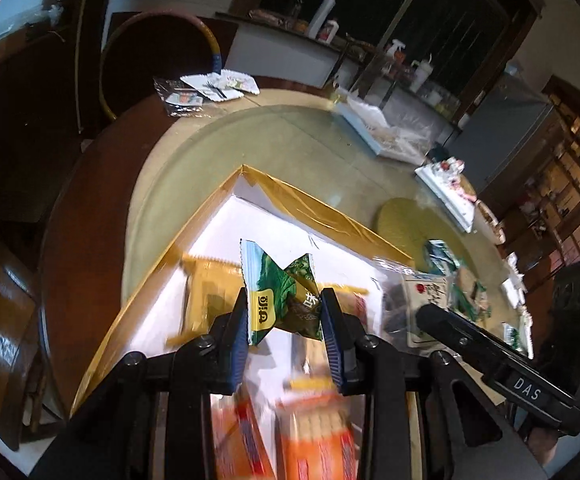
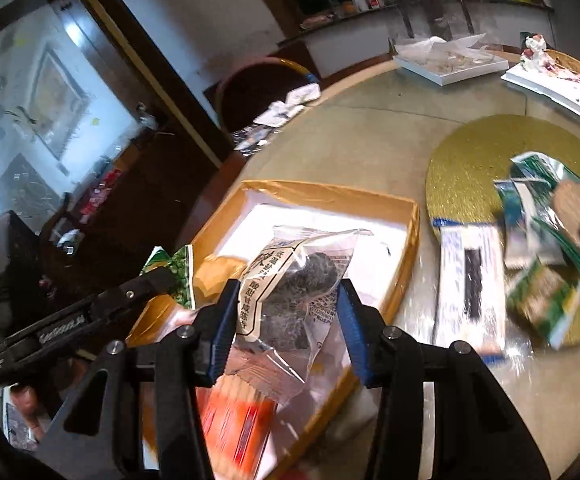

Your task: Organize snacks

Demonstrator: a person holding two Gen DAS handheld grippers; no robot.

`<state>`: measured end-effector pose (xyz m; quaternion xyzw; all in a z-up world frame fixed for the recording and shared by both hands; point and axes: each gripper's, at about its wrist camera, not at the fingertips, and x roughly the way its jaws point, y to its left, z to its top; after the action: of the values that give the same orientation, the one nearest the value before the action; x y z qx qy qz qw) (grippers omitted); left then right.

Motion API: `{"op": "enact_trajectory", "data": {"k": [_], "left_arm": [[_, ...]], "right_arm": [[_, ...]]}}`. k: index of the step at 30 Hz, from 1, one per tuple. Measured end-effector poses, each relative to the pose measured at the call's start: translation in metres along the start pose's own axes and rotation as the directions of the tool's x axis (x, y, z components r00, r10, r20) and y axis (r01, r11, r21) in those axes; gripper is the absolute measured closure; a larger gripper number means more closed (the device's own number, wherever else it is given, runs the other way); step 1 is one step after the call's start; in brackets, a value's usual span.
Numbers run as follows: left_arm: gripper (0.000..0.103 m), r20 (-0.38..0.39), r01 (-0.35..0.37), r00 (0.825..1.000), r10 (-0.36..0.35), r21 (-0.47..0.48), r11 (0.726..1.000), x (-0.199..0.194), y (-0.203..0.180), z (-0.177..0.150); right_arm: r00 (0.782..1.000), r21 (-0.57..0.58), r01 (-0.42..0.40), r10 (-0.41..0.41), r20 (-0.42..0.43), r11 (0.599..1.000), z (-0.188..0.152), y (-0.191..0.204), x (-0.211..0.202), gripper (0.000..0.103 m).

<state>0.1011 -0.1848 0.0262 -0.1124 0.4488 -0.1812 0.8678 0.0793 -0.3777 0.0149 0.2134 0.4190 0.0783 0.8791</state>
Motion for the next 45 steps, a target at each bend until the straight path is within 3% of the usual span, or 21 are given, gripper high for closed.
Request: {"op": "enact_trajectory", "data": {"k": [8,10,12,14,16,20,23,27,31,38,39,41,43,45], "left_arm": [[0.068,-0.079,-0.099,0.992,0.103,0.055,0.994,0.055,0.004,0.018],[0.062,-0.088,-0.116,0.989,0.121,0.056,0.992,0.058,0.007,0.017],[0.042,-0.088,-0.123,0.988,0.127,0.054,0.991,0.055,0.008,0.015],[0.03,-0.053,-0.134,0.989,0.137,0.053,0.99,0.044,0.005,0.013],[0.025,0.0,-0.139,0.99,0.14,0.054,0.989,0.023,-0.005,0.005],[0.022,0.09,-0.124,0.989,0.117,0.088,0.988,-0.018,-0.04,-0.021],[0.02,0.086,-0.079,0.994,0.066,0.158,0.984,-0.031,-0.08,-0.05],[0.02,-0.013,0.011,1.0,-0.009,0.208,0.978,-0.013,-0.13,-0.078],[0.02,-0.071,0.019,0.998,0.0,0.262,0.965,0.022,-0.172,-0.091],[0.021,-0.065,-0.111,0.989,0.134,0.281,0.953,0.081,-0.194,-0.099],[0.02,-0.058,-0.135,0.986,0.157,0.279,0.951,0.084,-0.193,-0.1],[0.02,0.004,-0.215,0.974,0.225,0.313,0.925,0.093,-0.196,-0.102],[0.02,0.013,-0.236,0.969,0.248,0.349,0.907,0.099,-0.2,-0.102],[0.019,0.032,-0.267,0.961,0.274,0.354,0.896,0.105,-0.203,-0.101]], "right_arm": [[0.997,0.018,0.056,-0.055,-0.048,0.998,0.016,-0.01,0.05,0.049],[0.996,0.013,0.074,-0.073,-0.041,0.997,0.018,-0.01,0.054,0.044],[0.996,0.028,0.075,-0.074,-0.055,0.997,0.019,-0.013,0.055,0.036],[0.998,0.037,0.041,-0.039,-0.052,0.999,0.019,-0.014,0.047,0.036],[1.0,0.024,0.02,-0.02,-0.022,1.0,0.013,-0.014,0.025,0.033],[0.997,-0.012,0.032,-0.031,0.064,0.999,-0.013,-0.03,-0.042,0.02],[0.992,0.006,0.086,-0.086,0.087,0.996,-0.033,-0.06,-0.078,0.018],[0.967,0.107,0.227,-0.237,0.093,0.968,-0.058,-0.124,-0.113,0.018],[0.937,0.153,0.327,-0.341,0.079,0.932,-0.058,-0.167,-0.116,0.018],[0.873,0.097,0.485,-0.488,0.007,0.869,-0.031,-0.214,-0.081,0.018],[0.872,0.093,0.486,-0.489,0.005,0.869,-0.029,-0.216,-0.078,0.018],[0.859,0.056,0.511,-0.512,0.003,0.858,-0.025,-0.213,-0.07,0.018],[0.841,0.02,0.541,-0.541,-0.002,0.841,-0.023,-0.21,-0.064,0.018],[0.845,0.012,0.535,-0.535,-0.002,0.845,-0.022,-0.21,-0.062,0.018]]}}
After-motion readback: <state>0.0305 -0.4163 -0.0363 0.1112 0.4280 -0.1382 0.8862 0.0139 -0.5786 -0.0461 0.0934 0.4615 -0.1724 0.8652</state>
